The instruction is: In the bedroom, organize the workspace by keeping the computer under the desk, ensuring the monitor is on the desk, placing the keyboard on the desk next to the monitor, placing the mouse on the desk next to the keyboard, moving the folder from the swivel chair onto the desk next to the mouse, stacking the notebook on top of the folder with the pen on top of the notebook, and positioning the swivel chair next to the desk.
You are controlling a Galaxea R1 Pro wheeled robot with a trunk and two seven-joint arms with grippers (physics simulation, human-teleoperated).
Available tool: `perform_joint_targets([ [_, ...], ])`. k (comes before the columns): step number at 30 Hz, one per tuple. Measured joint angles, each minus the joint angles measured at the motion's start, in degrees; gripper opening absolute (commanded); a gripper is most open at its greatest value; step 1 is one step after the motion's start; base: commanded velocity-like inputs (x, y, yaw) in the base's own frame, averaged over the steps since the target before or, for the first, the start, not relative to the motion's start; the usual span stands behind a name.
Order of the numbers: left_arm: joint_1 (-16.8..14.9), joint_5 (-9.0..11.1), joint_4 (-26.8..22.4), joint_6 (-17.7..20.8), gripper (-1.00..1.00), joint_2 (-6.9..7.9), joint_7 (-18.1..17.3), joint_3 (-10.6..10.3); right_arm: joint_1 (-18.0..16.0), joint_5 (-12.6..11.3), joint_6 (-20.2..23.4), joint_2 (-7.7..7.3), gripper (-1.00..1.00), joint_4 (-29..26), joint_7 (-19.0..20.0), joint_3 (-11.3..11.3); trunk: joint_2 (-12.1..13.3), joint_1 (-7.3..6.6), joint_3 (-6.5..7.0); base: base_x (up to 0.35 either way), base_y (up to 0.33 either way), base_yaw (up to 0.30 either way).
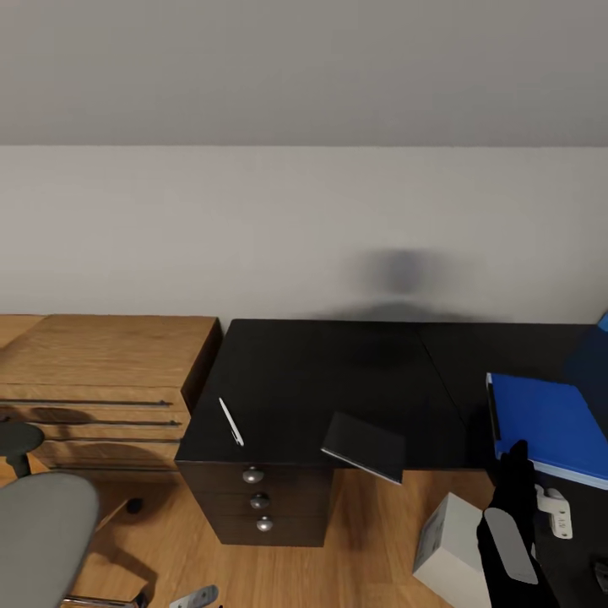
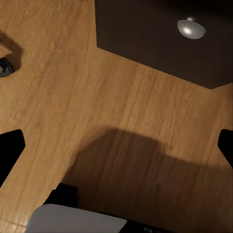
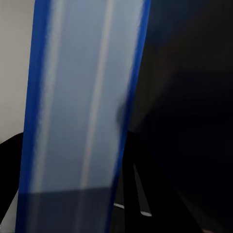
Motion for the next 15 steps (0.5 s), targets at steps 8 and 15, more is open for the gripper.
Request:
perform_joint_targets([
  [8,-0.02,0.06,0.09,0.00,1.00,0.00,0.00,0.02,0.01,-0.10,0.00,-0.12,-1.00,0.00,0.02,-0.10,2.02,-1.11,0.90,0.000,0.000,-0.044],
  [15,-0.01,0.07,0.12,0.01,1.00,0.00,0.00,0.01,0.01,-0.21,0.04,-0.14,-1.00,-0.01,-0.04,-0.19,2.02,-1.11,0.90,0.000,0.000,-0.243],
])
